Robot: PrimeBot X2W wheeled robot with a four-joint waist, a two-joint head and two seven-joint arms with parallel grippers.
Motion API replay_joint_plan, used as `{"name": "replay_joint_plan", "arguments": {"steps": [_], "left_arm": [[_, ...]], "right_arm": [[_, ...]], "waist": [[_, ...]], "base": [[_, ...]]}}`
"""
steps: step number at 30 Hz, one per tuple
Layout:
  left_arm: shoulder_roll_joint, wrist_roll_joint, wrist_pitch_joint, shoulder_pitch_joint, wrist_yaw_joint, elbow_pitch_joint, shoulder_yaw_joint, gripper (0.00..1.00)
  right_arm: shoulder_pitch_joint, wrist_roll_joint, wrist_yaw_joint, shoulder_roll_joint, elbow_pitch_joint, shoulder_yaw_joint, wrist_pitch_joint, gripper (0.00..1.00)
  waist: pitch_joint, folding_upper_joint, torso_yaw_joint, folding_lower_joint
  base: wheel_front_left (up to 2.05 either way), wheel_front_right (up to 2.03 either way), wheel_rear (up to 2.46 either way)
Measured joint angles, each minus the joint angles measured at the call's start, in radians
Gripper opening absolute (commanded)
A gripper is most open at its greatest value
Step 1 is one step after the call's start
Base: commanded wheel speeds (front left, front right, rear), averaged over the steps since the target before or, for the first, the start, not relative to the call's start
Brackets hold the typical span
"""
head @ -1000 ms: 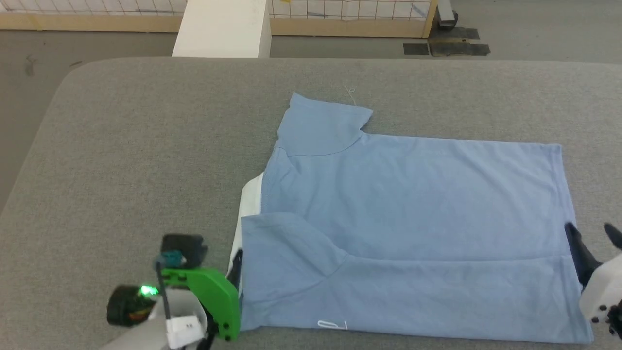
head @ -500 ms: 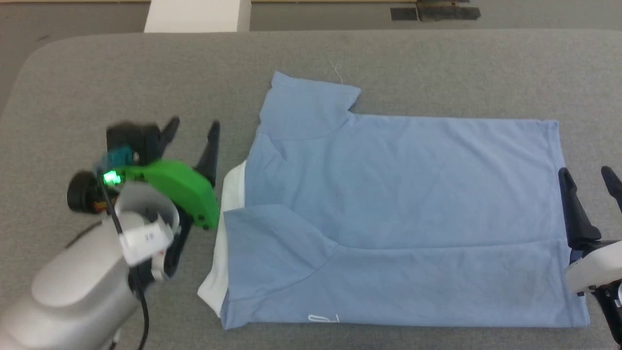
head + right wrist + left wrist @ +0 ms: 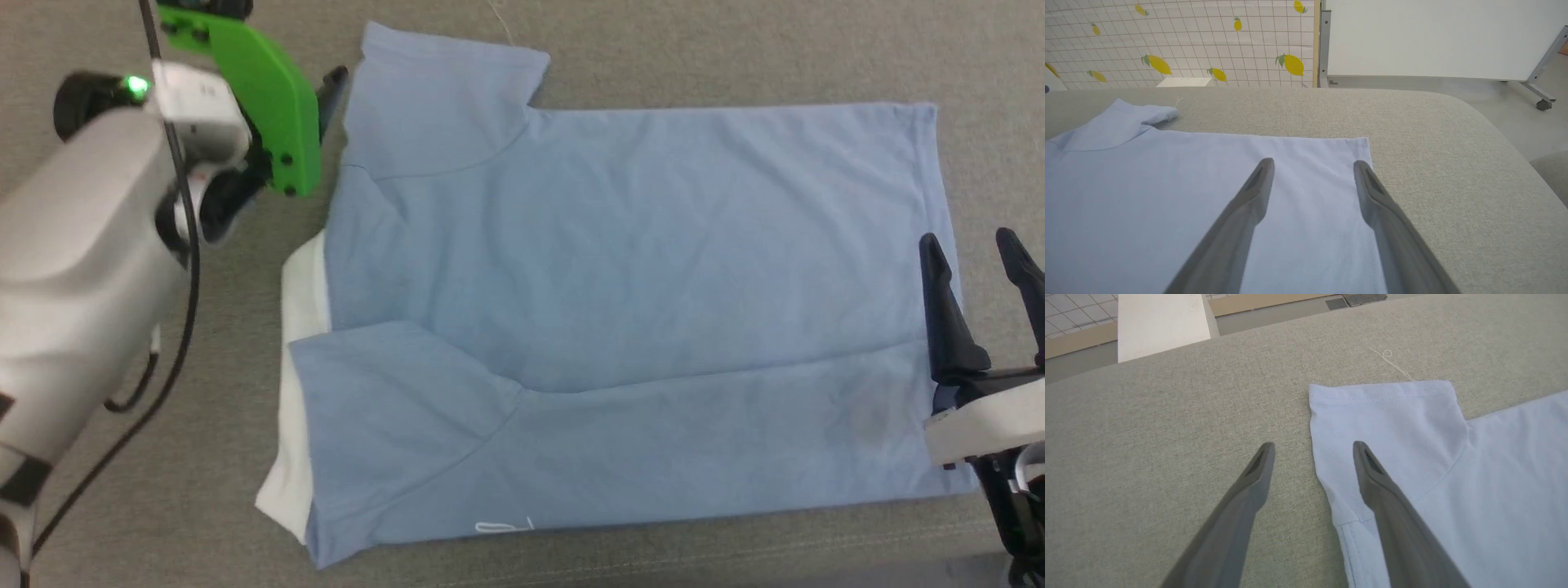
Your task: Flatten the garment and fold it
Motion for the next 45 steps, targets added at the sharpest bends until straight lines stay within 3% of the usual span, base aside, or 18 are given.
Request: {"name": "replay_joint_plan", "arguments": {"steps": [6,15,23,25,29,35,41,45], "left_arm": [[-0.02,-0.004,0.105,-0.137,-0.054,0.142,-0.006,1.0],[-0.03,0.031,0.171,-0.243,-0.102,0.259,-0.047,1.0],[-0.034,0.069,0.14,-0.265,-0.124,0.308,-0.065,1.0],[-0.041,0.066,0.14,-0.265,-0.146,0.308,-0.07,0.0],[-0.066,0.065,0.134,-0.264,-0.169,0.306,-0.077,0.0],[-0.088,0.068,0.124,-0.265,-0.203,0.295,-0.095,0.0],[-0.109,0.07,0.115,-0.296,-0.22,0.243,-0.102,0.0],[-0.125,0.076,0.108,-0.321,-0.224,0.198,-0.107,0.0]], "right_arm": [[-0.01,-0.01,0.0,0.02,-0.004,0.024,-0.015,1.0],[-0.015,-0.017,0.0,0.045,-0.004,0.036,-0.045,1.0],[-0.021,-0.019,0.0,0.055,-0.004,0.034,-0.053,1.0],[-0.023,-0.019,0.0,0.054,-0.007,0.028,-0.052,1.0],[-0.058,-0.012,0.0,0.014,-0.019,0.009,-0.016,1.0],[-0.241,0.11,0.0,-0.21,0.006,0.069,0.204,1.0],[-0.461,0.242,0.0,-0.361,0.224,0.143,0.477,1.0],[-0.585,0.266,0.0,-0.435,0.382,0.225,0.575,1.0]], "waist": [[0.067,0.0,-0.058,0.0],[0.148,0.0,-0.123,0.0001],[0.185,0.0,-0.15,0.0],[0.187,0.0,-0.147,0.0],[0.182,0.0,-0.13,0.0],[0.172,0.0,-0.092,0.0],[0.175,0.0,-0.049,0.0],[0.189,0.0,-0.019,0.0]], "base": [[0.0,0.0,0.0],[0.0,0.0,0.0],[0.0,0.0,0.0],[0.0,0.0,0.0],[0.0,0.0,0.0],[0.0,0.0,0.0],[0.0,0.0,0.0],[0.0,0.0,0.0]]}}
